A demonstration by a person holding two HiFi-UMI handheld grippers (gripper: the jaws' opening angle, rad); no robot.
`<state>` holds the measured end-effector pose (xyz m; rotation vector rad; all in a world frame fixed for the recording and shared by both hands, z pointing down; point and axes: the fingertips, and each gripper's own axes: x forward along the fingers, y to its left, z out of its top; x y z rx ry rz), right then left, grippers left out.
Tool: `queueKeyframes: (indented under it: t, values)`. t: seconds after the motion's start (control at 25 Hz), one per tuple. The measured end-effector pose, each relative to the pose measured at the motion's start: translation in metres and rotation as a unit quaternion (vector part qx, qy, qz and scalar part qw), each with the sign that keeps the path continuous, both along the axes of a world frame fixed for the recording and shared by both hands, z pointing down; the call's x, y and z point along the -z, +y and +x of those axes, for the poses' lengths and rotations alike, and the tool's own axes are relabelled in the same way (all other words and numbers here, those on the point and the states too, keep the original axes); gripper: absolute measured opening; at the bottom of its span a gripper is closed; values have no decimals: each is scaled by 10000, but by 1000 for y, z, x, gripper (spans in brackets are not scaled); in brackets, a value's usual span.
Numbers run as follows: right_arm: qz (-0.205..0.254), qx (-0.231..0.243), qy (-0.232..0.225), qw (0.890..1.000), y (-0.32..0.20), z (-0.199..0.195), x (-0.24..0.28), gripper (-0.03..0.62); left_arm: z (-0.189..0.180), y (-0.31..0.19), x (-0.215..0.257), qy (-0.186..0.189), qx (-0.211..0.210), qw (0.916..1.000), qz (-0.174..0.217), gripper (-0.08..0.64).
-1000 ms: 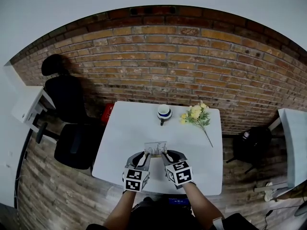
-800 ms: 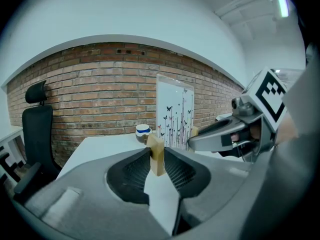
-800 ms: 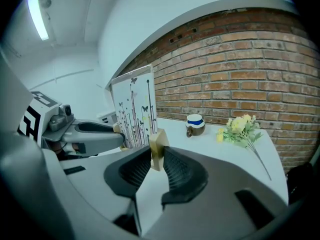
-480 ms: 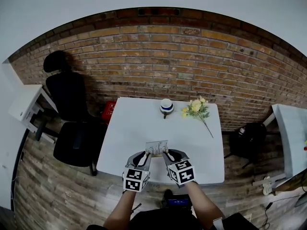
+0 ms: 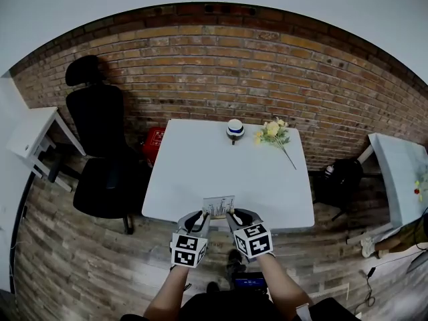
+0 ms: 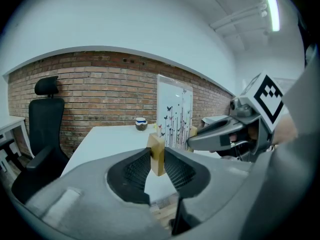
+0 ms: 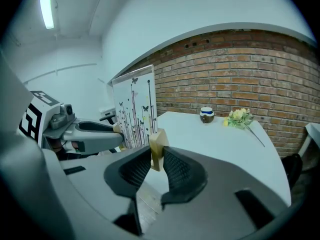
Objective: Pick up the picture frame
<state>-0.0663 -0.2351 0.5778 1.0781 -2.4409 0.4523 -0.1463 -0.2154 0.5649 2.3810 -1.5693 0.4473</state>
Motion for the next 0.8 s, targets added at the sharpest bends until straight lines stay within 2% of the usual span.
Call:
queueKeyframes:
  t: [0.36,0.8]
  values:
    - [-127,-234,110,9996,72,7,-5,83,6,66,-5,61,-234,9996,-117,91]
    - [-206,-360,136,9990,95,41,-8,81,39,88,-8,109,-309,9993,-163,91]
